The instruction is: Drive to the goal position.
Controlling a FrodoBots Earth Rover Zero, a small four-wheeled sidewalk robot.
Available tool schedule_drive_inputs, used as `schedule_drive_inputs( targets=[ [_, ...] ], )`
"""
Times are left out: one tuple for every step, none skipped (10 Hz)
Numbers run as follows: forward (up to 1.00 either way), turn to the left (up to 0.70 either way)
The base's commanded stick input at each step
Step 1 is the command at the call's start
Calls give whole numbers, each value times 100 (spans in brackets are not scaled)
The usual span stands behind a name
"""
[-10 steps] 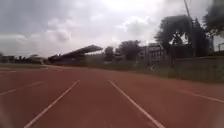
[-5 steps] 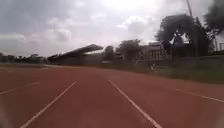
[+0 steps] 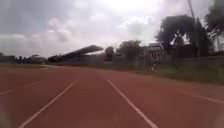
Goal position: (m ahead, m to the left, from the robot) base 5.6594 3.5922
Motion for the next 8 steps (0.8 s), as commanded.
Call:
schedule_drive_inputs(
  targets=[
    [45,0],
    [45,0],
    [45,0],
    [45,0],
    [45,0],
    [45,0],
    [45,0],
    [45,0]
  ],
)
